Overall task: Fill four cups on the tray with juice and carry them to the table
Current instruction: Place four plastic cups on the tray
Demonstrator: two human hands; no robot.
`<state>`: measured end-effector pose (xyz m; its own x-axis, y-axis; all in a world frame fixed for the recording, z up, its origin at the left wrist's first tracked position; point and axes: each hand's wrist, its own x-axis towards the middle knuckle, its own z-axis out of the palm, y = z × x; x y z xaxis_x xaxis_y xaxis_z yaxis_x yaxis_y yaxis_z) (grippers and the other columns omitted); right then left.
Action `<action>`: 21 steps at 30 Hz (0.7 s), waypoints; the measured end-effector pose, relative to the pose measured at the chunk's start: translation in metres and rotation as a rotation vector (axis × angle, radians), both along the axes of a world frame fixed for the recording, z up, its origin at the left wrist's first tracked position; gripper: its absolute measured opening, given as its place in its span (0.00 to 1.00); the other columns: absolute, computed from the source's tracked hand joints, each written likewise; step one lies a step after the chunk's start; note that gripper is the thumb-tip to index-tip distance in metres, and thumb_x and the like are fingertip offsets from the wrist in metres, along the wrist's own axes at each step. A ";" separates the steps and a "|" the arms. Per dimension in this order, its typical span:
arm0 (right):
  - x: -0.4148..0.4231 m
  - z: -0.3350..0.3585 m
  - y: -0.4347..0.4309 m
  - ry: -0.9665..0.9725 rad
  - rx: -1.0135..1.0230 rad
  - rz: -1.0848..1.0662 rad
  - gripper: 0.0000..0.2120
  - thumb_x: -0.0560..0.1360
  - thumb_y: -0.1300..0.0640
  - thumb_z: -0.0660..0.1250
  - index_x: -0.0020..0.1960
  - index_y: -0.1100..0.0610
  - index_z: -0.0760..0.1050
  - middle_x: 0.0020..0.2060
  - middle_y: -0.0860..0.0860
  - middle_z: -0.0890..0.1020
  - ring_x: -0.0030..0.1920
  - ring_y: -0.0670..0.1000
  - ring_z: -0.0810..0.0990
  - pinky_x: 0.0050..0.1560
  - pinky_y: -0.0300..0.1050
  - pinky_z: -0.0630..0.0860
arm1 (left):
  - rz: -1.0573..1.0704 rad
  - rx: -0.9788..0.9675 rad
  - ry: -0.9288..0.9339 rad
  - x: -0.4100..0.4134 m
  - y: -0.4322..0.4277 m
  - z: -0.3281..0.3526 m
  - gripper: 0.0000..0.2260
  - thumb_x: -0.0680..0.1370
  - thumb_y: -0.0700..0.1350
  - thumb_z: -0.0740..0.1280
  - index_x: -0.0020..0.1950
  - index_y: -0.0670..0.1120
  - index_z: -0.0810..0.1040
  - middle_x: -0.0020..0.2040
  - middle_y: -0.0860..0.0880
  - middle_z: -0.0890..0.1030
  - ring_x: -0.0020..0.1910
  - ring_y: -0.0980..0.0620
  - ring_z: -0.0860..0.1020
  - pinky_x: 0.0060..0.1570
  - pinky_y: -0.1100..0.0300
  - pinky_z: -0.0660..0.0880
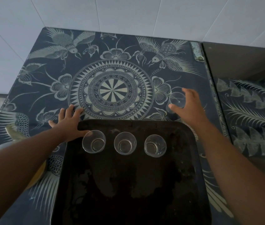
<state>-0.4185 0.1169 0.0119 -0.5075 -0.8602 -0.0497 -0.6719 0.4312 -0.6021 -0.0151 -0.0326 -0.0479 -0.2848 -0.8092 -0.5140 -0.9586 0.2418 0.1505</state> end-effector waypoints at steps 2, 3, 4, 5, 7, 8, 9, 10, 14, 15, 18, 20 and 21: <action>-0.001 -0.003 -0.002 -0.010 0.024 -0.020 0.36 0.75 0.51 0.73 0.77 0.58 0.61 0.73 0.55 0.62 0.71 0.54 0.68 0.64 0.42 0.64 | 0.001 -0.002 0.005 0.000 0.000 -0.001 0.52 0.67 0.71 0.74 0.83 0.59 0.49 0.85 0.50 0.39 0.83 0.39 0.38 0.71 0.19 0.49; -0.001 -0.005 -0.002 -0.012 0.033 -0.028 0.36 0.75 0.52 0.73 0.77 0.59 0.61 0.74 0.55 0.62 0.71 0.54 0.68 0.64 0.42 0.64 | 0.002 -0.004 0.006 -0.001 0.000 0.000 0.52 0.67 0.71 0.74 0.83 0.59 0.49 0.85 0.50 0.39 0.83 0.38 0.38 0.71 0.19 0.49; -0.002 -0.007 -0.003 -0.016 0.039 -0.033 0.35 0.75 0.52 0.72 0.77 0.59 0.62 0.74 0.56 0.63 0.71 0.55 0.68 0.65 0.43 0.64 | 0.004 -0.005 0.008 -0.001 0.000 0.000 0.52 0.67 0.71 0.74 0.83 0.59 0.49 0.85 0.50 0.39 0.83 0.38 0.38 0.71 0.19 0.49; -0.002 -0.008 -0.003 -0.020 0.041 -0.034 0.35 0.76 0.52 0.72 0.77 0.59 0.62 0.73 0.56 0.63 0.71 0.55 0.68 0.65 0.44 0.65 | 0.007 -0.005 0.008 -0.001 0.000 0.000 0.52 0.67 0.70 0.74 0.83 0.59 0.49 0.85 0.50 0.39 0.83 0.38 0.38 0.71 0.19 0.49; -0.002 -0.010 -0.005 -0.040 0.036 -0.044 0.34 0.76 0.53 0.72 0.77 0.58 0.63 0.73 0.57 0.65 0.70 0.55 0.70 0.66 0.47 0.67 | 0.009 -0.001 0.003 -0.002 0.000 0.001 0.52 0.68 0.70 0.74 0.83 0.59 0.49 0.85 0.49 0.39 0.83 0.38 0.38 0.71 0.19 0.49; -0.003 -0.011 -0.006 -0.053 0.030 -0.051 0.33 0.76 0.53 0.72 0.76 0.57 0.63 0.72 0.56 0.66 0.69 0.55 0.71 0.66 0.48 0.68 | 0.007 -0.002 0.000 -0.002 0.000 0.001 0.53 0.68 0.70 0.74 0.83 0.59 0.48 0.85 0.49 0.39 0.83 0.38 0.38 0.71 0.19 0.49; -0.003 -0.012 -0.007 -0.064 0.025 -0.054 0.33 0.75 0.53 0.72 0.76 0.57 0.64 0.71 0.56 0.67 0.68 0.55 0.72 0.66 0.49 0.70 | 0.005 -0.003 -0.002 -0.002 0.000 0.001 0.53 0.68 0.71 0.74 0.83 0.60 0.48 0.85 0.49 0.39 0.83 0.38 0.39 0.71 0.19 0.49; -0.003 -0.013 -0.007 -0.073 0.022 -0.057 0.33 0.75 0.53 0.73 0.76 0.56 0.64 0.71 0.56 0.68 0.67 0.55 0.73 0.65 0.50 0.71 | 0.003 -0.004 0.000 -0.002 0.000 0.001 0.53 0.68 0.71 0.74 0.83 0.60 0.48 0.85 0.49 0.39 0.83 0.38 0.39 0.71 0.19 0.49; -0.001 -0.012 -0.011 -0.106 0.003 -0.091 0.32 0.74 0.54 0.74 0.74 0.57 0.65 0.68 0.57 0.71 0.64 0.55 0.75 0.63 0.50 0.73 | 0.002 -0.006 0.006 -0.002 0.000 0.002 0.52 0.68 0.70 0.74 0.84 0.60 0.48 0.85 0.49 0.39 0.83 0.37 0.39 0.71 0.19 0.49; 0.000 -0.010 -0.011 -0.131 -0.018 -0.110 0.32 0.74 0.54 0.74 0.74 0.57 0.66 0.67 0.56 0.72 0.64 0.54 0.76 0.62 0.49 0.73 | 0.002 -0.005 0.005 -0.001 0.000 0.002 0.52 0.68 0.70 0.74 0.84 0.60 0.48 0.85 0.49 0.39 0.83 0.38 0.39 0.71 0.19 0.49; 0.006 0.002 -0.007 -0.209 -0.105 -0.147 0.30 0.75 0.56 0.73 0.74 0.56 0.66 0.66 0.54 0.73 0.62 0.51 0.76 0.59 0.45 0.72 | 0.000 -0.006 0.004 -0.001 0.000 0.001 0.52 0.68 0.70 0.74 0.83 0.60 0.48 0.85 0.50 0.39 0.83 0.38 0.39 0.71 0.18 0.50; 0.011 0.012 0.003 -0.232 -0.142 -0.134 0.30 0.75 0.56 0.73 0.74 0.54 0.66 0.66 0.52 0.72 0.62 0.48 0.75 0.61 0.45 0.72 | 0.000 -0.008 0.001 -0.002 0.000 0.001 0.52 0.68 0.70 0.74 0.84 0.60 0.48 0.85 0.50 0.39 0.83 0.38 0.39 0.71 0.18 0.50; 0.013 0.016 0.009 -0.236 -0.151 -0.119 0.31 0.75 0.55 0.73 0.74 0.54 0.65 0.67 0.52 0.72 0.62 0.48 0.75 0.62 0.44 0.72 | 0.000 -0.009 0.001 -0.002 0.000 0.001 0.52 0.68 0.70 0.74 0.84 0.60 0.48 0.85 0.50 0.39 0.83 0.38 0.39 0.71 0.18 0.50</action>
